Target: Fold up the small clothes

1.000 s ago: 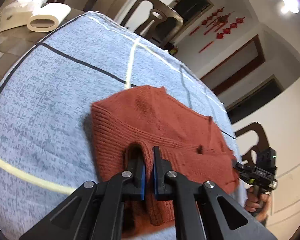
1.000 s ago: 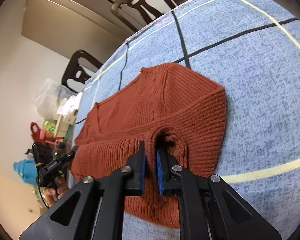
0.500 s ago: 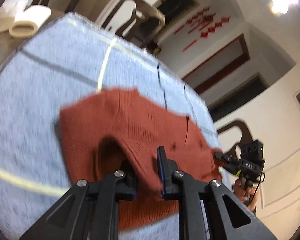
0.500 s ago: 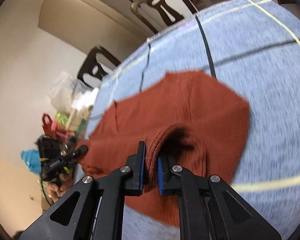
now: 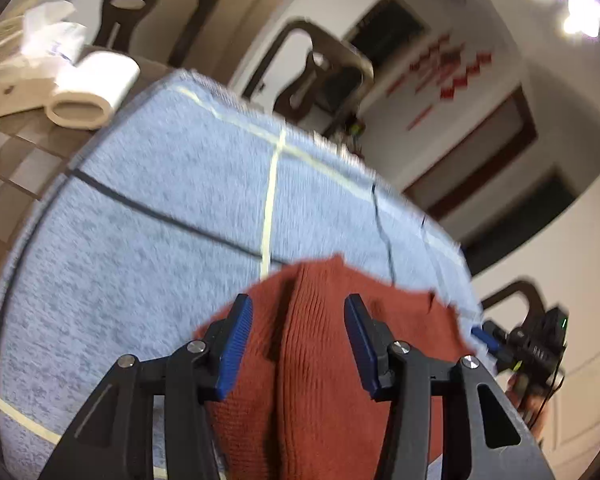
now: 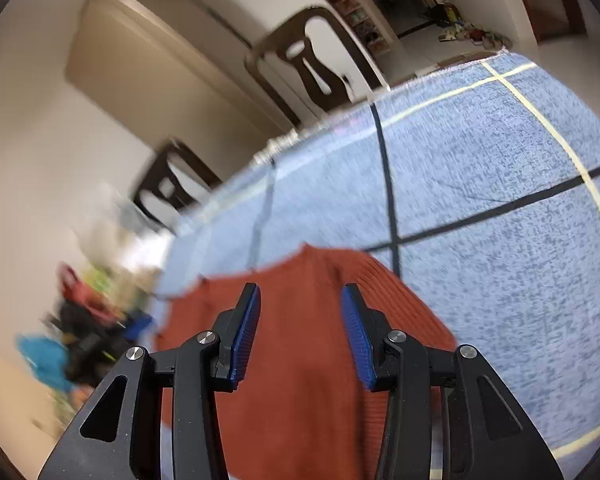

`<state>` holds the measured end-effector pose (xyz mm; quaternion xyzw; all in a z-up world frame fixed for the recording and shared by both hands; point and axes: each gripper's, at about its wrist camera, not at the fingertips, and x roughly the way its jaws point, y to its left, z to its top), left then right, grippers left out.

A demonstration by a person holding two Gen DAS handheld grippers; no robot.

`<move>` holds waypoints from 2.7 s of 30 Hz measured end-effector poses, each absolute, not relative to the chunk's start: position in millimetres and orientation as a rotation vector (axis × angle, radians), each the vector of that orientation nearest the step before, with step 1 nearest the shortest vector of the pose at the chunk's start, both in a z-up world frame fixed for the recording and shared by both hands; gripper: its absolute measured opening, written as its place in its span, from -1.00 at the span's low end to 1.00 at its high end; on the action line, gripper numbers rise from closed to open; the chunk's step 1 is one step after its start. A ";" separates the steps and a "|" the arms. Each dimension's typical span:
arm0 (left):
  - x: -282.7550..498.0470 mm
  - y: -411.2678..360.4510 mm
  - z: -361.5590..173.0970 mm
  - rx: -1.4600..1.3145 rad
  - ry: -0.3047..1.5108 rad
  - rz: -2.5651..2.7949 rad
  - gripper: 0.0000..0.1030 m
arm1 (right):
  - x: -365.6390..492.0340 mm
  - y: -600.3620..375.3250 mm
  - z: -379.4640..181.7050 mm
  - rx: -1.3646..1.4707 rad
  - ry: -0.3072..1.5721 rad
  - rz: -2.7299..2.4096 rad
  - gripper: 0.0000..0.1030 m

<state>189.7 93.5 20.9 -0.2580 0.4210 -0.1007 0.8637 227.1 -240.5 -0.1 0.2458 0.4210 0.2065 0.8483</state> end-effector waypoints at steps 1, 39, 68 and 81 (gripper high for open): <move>193.3 89.6 15.6 -0.519 0.911 -0.207 -0.02 | 228.8 -235.5 -5.7 0.475 0.917 0.414 -0.16; 158.6 55.0 36.9 -0.207 0.835 -0.125 -0.53 | 191.1 -201.1 12.0 0.076 0.844 0.244 -0.67; 95.8 -28.0 16.5 -0.037 0.870 -0.199 -0.34 | 117.6 -149.3 -18.6 -0.059 0.871 0.340 -0.61; 88.8 -3.7 17.7 -0.074 0.865 -0.102 -0.34 | 124.0 -186.6 -19.0 0.055 0.864 0.271 -0.60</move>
